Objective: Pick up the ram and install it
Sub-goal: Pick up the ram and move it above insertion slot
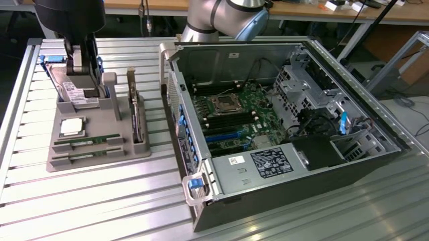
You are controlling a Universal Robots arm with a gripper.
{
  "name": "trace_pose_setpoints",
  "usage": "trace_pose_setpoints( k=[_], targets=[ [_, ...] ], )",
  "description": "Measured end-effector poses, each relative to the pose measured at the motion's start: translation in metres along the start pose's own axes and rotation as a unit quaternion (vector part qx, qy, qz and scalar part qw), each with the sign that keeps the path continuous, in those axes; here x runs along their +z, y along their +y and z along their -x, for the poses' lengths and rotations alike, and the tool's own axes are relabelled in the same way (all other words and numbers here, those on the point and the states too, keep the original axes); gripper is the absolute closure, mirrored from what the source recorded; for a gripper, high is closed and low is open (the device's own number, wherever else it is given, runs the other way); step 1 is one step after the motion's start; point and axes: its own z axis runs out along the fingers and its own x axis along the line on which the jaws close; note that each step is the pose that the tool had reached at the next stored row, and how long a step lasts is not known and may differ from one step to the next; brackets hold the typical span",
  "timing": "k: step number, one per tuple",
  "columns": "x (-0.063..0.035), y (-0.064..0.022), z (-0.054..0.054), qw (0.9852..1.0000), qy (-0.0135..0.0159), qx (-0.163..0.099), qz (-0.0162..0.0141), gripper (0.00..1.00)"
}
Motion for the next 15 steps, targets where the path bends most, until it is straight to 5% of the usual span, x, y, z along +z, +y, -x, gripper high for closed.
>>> trace_pose_setpoints(
  k=[15],
  targets=[
    [0.0091, 0.0041, -0.0002, 0.9999, 0.0005, -0.012, 0.0003, 0.64]
  ],
)
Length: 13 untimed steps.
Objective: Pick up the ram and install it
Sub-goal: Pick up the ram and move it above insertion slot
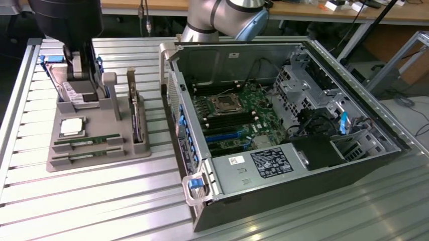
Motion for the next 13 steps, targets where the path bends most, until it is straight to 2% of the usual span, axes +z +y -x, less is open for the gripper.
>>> trace_pose_setpoints(
  k=[13],
  targets=[
    [0.0085, 0.0032, -0.0001, 1.0, 0.0004, -0.01, 0.0002, 0.64]
  ],
)
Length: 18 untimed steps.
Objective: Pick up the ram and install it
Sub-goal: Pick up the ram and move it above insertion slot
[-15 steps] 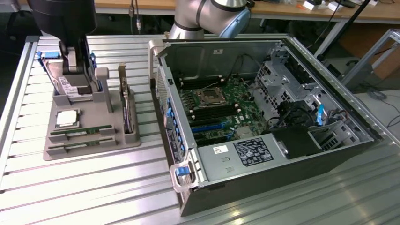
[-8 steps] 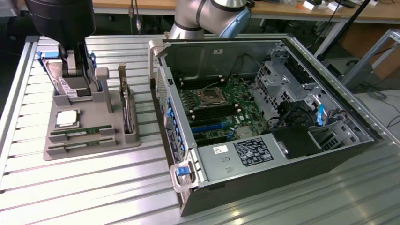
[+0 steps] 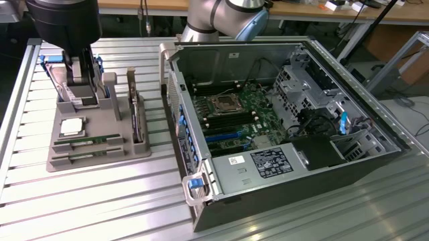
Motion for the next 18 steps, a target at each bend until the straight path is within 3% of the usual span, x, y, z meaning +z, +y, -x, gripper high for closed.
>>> trace_pose_setpoints(
  k=[18],
  targets=[
    [0.0116, 0.0022, 0.0, 0.9999, 0.0005, -0.012, 0.0003, 0.64]
  ],
)
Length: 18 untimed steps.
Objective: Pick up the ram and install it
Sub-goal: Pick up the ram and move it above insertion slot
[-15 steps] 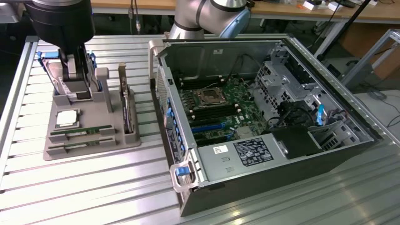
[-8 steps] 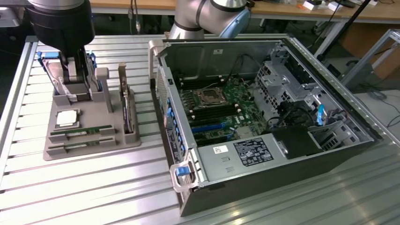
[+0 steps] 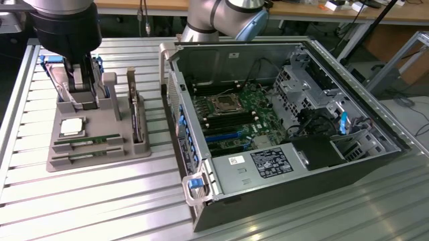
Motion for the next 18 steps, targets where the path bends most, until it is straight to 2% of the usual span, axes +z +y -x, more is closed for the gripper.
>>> trace_pose_setpoints(
  k=[18],
  targets=[
    [0.0148, 0.0018, 0.0, 1.0, 0.0004, -0.009, 0.0003, 0.64]
  ],
)
